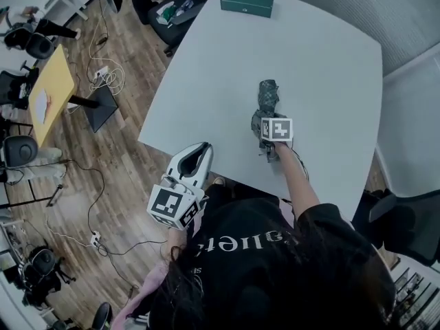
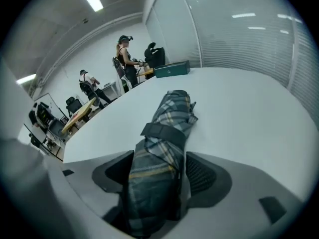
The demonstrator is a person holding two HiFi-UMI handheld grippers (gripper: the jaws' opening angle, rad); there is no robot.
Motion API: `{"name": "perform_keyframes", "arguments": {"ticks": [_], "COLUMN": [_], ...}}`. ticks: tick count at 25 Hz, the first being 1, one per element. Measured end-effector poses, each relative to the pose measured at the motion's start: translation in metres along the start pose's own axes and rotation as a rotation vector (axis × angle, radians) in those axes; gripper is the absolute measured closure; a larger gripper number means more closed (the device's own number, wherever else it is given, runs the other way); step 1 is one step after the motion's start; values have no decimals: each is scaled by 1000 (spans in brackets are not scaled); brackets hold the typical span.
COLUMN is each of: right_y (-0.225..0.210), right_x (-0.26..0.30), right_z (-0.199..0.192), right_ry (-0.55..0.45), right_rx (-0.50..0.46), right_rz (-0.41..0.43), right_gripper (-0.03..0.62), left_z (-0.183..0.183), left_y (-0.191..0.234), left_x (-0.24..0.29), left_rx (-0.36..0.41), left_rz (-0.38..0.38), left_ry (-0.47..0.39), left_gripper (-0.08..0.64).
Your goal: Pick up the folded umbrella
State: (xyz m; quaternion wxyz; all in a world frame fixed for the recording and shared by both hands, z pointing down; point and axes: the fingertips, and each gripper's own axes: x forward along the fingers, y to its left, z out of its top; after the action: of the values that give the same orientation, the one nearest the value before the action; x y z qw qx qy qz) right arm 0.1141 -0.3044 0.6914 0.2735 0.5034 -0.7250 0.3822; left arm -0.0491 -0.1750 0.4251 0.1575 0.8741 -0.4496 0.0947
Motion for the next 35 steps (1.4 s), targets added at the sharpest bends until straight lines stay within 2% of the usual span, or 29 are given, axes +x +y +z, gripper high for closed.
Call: {"name": "perform_keyframes", "arguments": {"ticks": [4,10,16,19,24,27,31,35], "right_y": [0,-3,-5,-10,-8,1,15,35], "right_x": [5,6,1,-4,-19,-32,-52,-80], "right_z": [-4,-5,-3,-5,-18,-29,-37,-38], "right_ry": [-14,0,-35,-30,-18,-25,-50,-104], "right_rx": [-41,-50,-18,69,184,276,377,434], "right_rz": [-118,-159,-91,-27,15,70,135,193], "right_gripper": [282,296,325,345,368,374,379,379], "left_z": [-2,-7,-5,-4,-3,-2,-1,-1], "left_y": [4,9,13,15,27,31,32,34], "left_x": [-8,-18,-28,-33,-45,-50,-54,-60], "left_rx": [-3,-7,-4,0,7,10,15,23], "left_rz": [31,48,45,43,42,31,2,-35], "left_ry": [-1,-7,-17,-21,-28,-33,-36,-36], "left_gripper": [522,522,522,522,522,522,522,522]}}
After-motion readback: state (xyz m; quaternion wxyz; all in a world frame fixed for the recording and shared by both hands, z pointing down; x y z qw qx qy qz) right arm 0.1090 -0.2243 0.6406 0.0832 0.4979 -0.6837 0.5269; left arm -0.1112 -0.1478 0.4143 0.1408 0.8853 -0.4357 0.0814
